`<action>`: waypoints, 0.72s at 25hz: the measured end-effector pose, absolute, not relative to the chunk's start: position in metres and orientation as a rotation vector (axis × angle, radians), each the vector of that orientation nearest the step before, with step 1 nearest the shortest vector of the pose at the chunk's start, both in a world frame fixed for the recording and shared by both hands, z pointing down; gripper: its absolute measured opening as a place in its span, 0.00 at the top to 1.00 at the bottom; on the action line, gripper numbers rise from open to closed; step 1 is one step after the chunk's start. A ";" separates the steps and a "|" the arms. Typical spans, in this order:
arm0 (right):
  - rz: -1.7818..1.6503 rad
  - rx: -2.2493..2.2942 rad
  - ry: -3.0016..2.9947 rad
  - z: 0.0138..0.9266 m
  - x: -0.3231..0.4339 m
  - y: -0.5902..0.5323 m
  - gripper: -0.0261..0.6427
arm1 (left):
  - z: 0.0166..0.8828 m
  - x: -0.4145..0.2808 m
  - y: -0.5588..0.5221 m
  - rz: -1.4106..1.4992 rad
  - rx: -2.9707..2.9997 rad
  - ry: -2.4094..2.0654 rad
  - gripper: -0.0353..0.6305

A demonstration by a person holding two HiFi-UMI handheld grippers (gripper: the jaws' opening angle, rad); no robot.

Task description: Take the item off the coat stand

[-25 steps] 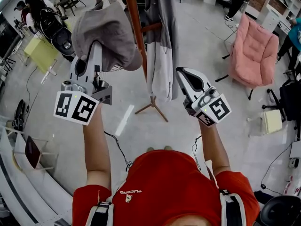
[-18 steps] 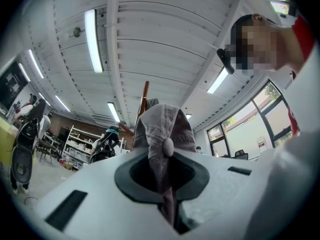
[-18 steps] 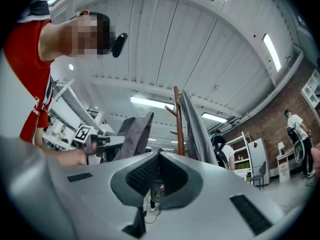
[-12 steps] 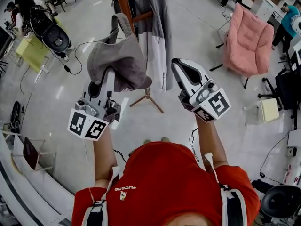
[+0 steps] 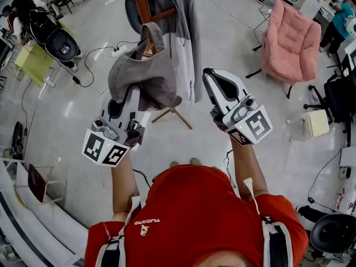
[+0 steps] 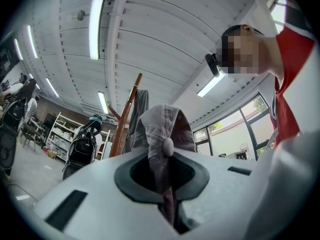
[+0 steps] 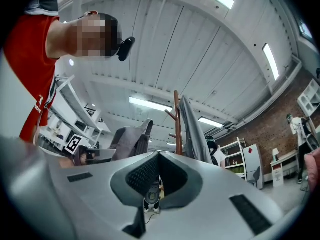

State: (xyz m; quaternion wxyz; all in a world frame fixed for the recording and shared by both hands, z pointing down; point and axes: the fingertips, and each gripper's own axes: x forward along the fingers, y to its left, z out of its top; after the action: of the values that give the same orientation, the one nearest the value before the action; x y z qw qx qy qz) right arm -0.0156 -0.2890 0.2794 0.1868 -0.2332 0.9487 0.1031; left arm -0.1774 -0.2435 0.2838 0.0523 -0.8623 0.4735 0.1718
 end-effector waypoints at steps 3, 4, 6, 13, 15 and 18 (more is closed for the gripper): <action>0.286 -0.660 2.675 0.281 -0.016 -0.288 0.93 | 0.285 -0.178 -0.244 0.526 -2.629 1.441 0.91; 0.284 -0.660 2.676 0.281 -0.016 -0.288 0.93 | 0.286 -0.178 -0.244 0.528 -2.631 1.441 0.91; 0.283 -0.660 2.678 0.282 -0.016 -0.287 0.93 | 0.286 -0.178 -0.243 0.530 -2.634 1.439 0.91; 0.282 -0.665 2.679 0.284 -0.014 -0.284 0.93 | 0.289 -0.179 -0.240 0.542 -2.637 1.431 0.91; 0.280 -0.664 2.680 0.285 -0.014 -0.283 0.93 | 0.289 -0.178 -0.240 0.544 -2.640 1.427 0.91; 0.278 -0.664 2.679 0.284 -0.013 -0.282 0.93 | 0.290 -0.176 -0.239 0.544 -2.642 1.426 0.91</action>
State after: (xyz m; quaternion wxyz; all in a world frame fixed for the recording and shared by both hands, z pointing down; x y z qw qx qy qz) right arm -0.0130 -0.2820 0.2842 0.1829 -0.2352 0.9495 0.0986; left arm -0.1765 -0.2393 0.2903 0.0454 -0.8650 0.4670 0.1782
